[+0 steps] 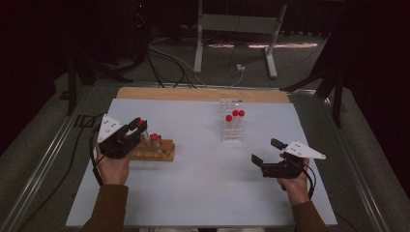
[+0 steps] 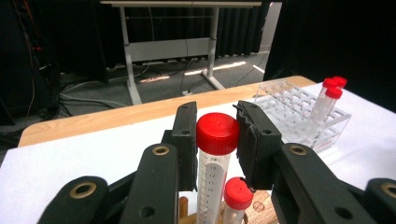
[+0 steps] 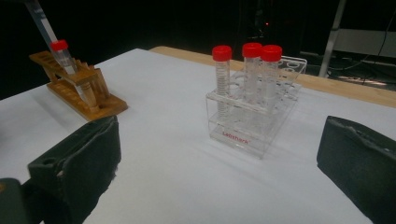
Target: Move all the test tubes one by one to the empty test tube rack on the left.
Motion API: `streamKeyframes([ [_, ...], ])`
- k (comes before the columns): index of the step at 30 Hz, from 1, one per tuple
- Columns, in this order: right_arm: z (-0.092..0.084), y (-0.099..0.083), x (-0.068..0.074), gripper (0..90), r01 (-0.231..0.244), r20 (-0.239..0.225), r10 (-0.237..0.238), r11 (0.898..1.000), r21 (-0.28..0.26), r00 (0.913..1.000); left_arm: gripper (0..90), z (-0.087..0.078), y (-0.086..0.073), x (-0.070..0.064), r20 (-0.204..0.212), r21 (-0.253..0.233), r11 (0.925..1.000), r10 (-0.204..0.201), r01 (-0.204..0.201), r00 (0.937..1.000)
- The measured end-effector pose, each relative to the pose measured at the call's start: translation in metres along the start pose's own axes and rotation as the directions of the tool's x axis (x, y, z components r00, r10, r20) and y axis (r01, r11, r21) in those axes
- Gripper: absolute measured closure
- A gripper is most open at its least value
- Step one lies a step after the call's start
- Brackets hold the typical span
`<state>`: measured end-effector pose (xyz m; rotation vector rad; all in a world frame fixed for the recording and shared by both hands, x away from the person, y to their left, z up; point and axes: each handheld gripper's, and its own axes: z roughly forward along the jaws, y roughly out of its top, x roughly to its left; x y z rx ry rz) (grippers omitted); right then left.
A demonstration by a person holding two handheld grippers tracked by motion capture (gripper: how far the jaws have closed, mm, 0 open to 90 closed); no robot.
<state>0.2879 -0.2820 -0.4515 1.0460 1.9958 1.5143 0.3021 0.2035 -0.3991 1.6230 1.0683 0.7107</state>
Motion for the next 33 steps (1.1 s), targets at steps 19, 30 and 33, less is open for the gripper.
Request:
streamKeyframes([
  [19,0.001,0.000,0.001,0.0,0.004,-0.008,-0.004,1.000,0.002,1.0000,71.2,0.013,-0.029,0.000,-0.006,0.080,0.9968,0.010,-0.010,0.9999],
  [30,0.001,-0.001,0.001,0.0,0.003,-0.008,-0.003,1.000,0.004,1.0000,71.2,0.018,-0.043,-0.001,-0.014,0.118,0.9929,0.013,-0.011,0.9998],
  [33,0.001,-0.001,0.002,0.0,0.004,-0.008,-0.004,1.000,0.004,1.0000,71.1,0.019,-0.044,-0.001,-0.014,0.130,0.9913,0.022,-0.020,0.9997],
])
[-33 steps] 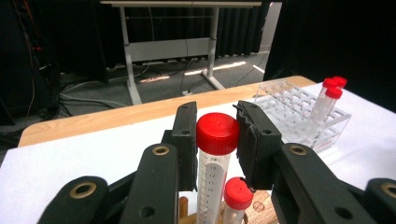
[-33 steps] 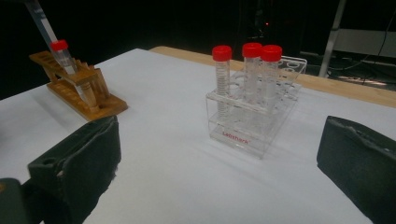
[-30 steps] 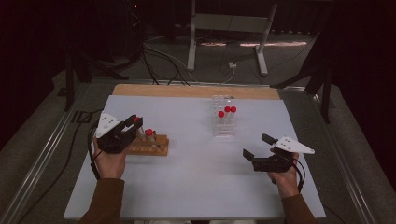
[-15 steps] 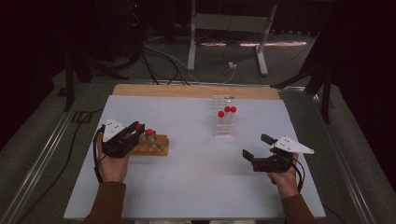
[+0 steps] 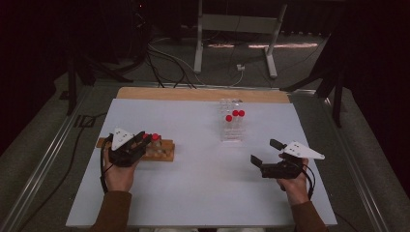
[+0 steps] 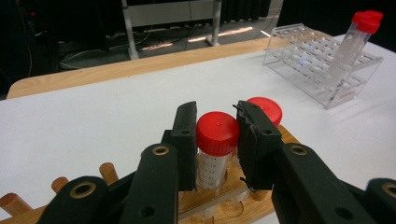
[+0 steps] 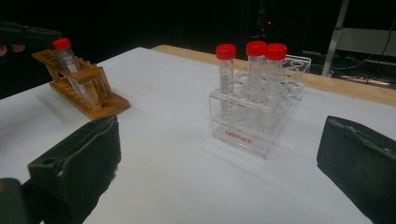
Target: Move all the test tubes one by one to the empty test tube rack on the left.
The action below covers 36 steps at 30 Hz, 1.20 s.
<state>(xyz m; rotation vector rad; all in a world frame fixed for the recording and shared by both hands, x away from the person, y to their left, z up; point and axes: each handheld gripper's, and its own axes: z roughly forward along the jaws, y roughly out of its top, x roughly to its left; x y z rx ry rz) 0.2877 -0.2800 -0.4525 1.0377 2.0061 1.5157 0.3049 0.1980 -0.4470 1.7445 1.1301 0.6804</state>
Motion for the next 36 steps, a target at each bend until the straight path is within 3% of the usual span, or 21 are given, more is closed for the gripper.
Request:
streamKeyframes([
  [6,0.000,0.000,0.000,0.0,0.002,-0.001,-0.002,1.000,0.000,1.0000,69.6,0.000,0.000,0.000,0.011,-0.001,1.0000,-0.007,0.007,0.9999],
  [13,0.000,0.000,0.000,0.0,0.001,-0.001,-0.001,1.000,0.001,1.0000,53.4,-0.008,-0.002,0.003,-0.001,-0.029,0.9977,-0.061,0.060,0.9982],
  [18,0.000,0.000,0.001,0.0,0.002,0.000,-0.002,1.000,-0.001,1.0000,36.1,-0.020,-0.006,0.006,0.001,-0.089,0.9881,-0.126,0.125,0.9921],
  [22,0.000,0.000,0.001,0.0,0.004,0.001,-0.004,1.000,-0.003,1.0000,19.1,-0.026,-0.007,0.003,-0.008,-0.119,0.9836,-0.138,0.136,0.9905],
  [25,0.000,0.001,0.002,0.0,0.003,0.002,-0.003,1.000,-0.006,1.0000,12.9,-0.028,-0.007,0.002,-0.008,-0.129,0.9814,-0.144,0.142,0.9895],
  [28,0.001,0.003,0.003,0.0,0.001,0.005,-0.001,1.000,-0.006,1.0000,0.6,-0.029,-0.008,0.000,0.012,-0.127,0.9817,-0.141,0.142,0.9899],
  [31,0.001,0.007,0.004,0.0,-0.001,0.008,0.001,1.000,-0.014,1.0000,0.5,-0.030,-0.009,-0.003,0.017,-0.120,0.9864,-0.111,0.112,0.9937],
  [36,0.002,0.017,0.003,0.0,0.007,0.027,-0.006,1.000,-0.028,0.9996,0.5,-0.030,-0.011,-0.004,0.030,-0.114,0.9867,-0.113,0.116,0.9931],
])
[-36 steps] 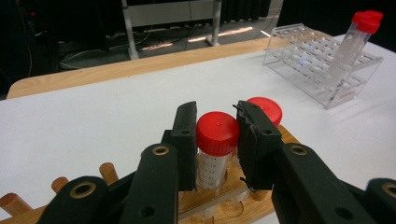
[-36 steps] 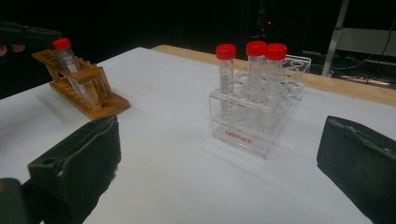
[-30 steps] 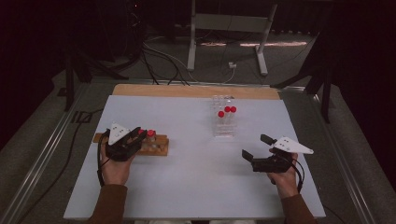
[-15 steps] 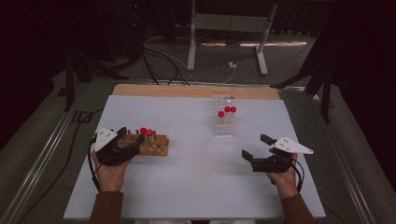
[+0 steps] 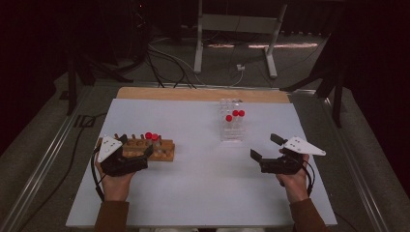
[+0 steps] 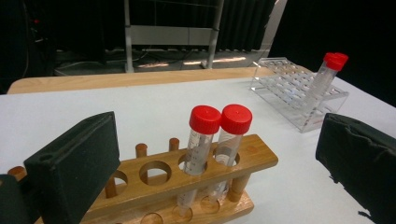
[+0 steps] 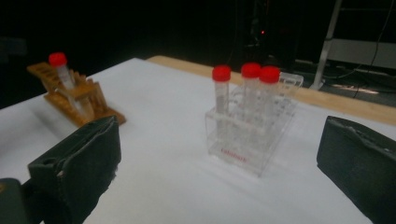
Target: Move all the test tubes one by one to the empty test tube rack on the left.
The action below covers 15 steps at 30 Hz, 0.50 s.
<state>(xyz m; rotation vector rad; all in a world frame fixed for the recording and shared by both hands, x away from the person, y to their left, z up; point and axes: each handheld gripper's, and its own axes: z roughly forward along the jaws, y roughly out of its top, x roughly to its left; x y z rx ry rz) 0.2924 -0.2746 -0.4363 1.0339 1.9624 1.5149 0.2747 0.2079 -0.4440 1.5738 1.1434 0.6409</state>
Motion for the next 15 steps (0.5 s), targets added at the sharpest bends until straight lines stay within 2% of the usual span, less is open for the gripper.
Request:
streamKeyframes([
  [3,0.005,0.008,-0.003,0.0,-0.013,0.009,0.013,1.000,-0.020,0.9999,0.6,0.000,-0.002,-0.001,-0.001,0.010,1.0000,-0.001,0.001,1.0000],
  [6,0.014,0.014,-0.006,0.0,-0.018,0.018,0.018,1.000,-0.015,0.9997,0.6,0.001,0.000,-0.001,0.027,0.033,0.9994,-0.014,0.013,0.9995],
  [10,0.029,0.022,-0.009,0.0,-0.014,0.033,0.014,1.000,-0.005,0.9994,0.6,-0.002,0.002,-0.004,0.040,0.009,0.9999,-0.007,0.006,0.9992],
  [15,0.047,0.029,-0.015,2.4,-0.018,0.079,0.017,1.000,0.005,0.9967,0.6,-0.003,0.004,-0.007,0.049,-0.014,0.9998,-0.013,0.014,0.9987],
])
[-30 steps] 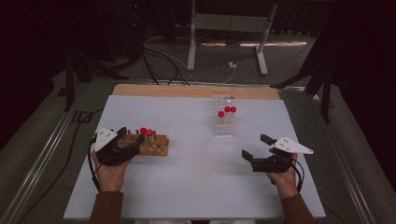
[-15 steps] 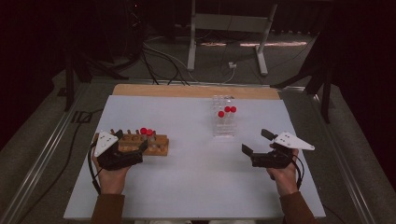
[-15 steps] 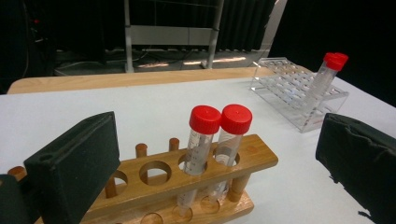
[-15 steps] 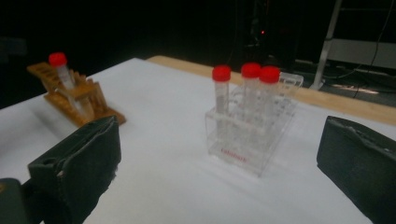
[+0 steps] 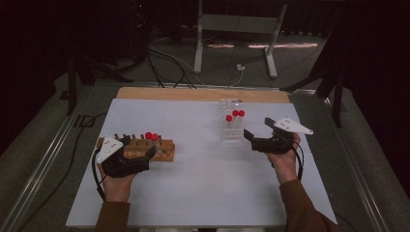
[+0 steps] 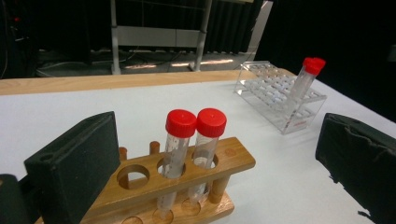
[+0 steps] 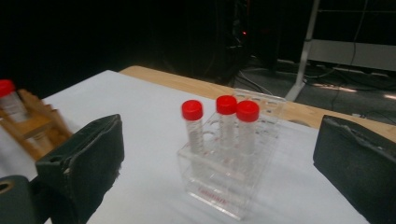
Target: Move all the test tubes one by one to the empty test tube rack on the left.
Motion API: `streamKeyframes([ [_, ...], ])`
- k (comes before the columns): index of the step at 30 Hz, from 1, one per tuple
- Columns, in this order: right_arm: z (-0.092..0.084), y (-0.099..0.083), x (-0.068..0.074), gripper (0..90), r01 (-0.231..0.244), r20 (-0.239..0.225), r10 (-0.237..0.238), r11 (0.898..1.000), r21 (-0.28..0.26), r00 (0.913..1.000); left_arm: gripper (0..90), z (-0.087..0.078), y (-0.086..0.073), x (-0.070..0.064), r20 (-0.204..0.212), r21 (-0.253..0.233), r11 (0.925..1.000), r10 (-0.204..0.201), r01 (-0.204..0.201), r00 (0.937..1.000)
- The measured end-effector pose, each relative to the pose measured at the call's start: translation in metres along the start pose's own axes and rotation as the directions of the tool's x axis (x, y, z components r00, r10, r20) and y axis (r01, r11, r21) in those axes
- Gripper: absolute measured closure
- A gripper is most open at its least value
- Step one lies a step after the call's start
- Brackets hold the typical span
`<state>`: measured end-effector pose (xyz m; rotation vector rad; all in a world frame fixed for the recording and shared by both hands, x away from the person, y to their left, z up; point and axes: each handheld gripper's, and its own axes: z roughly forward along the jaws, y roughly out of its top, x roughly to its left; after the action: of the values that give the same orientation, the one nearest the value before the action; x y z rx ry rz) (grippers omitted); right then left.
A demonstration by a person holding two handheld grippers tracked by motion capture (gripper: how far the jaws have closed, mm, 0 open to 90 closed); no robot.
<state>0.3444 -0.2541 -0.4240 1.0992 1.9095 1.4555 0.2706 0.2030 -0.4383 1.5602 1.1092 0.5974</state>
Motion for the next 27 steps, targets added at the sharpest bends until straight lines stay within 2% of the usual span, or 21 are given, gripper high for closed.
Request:
streamKeyframes([
  [5,0.016,0.001,-0.007,7.7,-0.015,0.025,0.014,1.000,0.020,0.9996,0.6,-0.001,0.001,-0.001,-0.006,0.002,0.9999,0.012,-0.012,0.9999],
  [7,0.020,0.000,-0.008,14.0,-0.023,0.031,0.022,1.000,0.017,0.9993,0.6,-0.001,0.001,-0.001,-0.006,0.002,0.9999,0.013,-0.013,0.9999],
  [11,0.029,-0.003,-0.009,24.0,-0.009,0.049,0.008,1.000,0.030,0.9988,0.6,-0.001,0.000,-0.001,-0.008,-0.001,1.0000,0.009,-0.009,0.9999],
  [17,0.045,-0.009,-0.012,39.0,-0.015,0.081,0.012,0.999,0.037,0.9967,0.6,-0.003,0.003,0.000,-0.010,-0.007,0.9999,-0.011,0.011,0.9999],
  [21,0.057,-0.012,-0.011,47.1,0.001,0.100,-0.006,0.999,0.047,0.9950,0.6,-0.007,0.005,0.002,-0.007,-0.019,0.9995,-0.025,0.025,0.9997],
  [27,0.071,-0.021,-0.016,63.3,-0.035,0.138,0.024,0.996,0.078,0.9902,0.6,-0.009,0.006,0.004,-0.008,-0.028,0.9990,-0.035,0.035,0.9994],
])
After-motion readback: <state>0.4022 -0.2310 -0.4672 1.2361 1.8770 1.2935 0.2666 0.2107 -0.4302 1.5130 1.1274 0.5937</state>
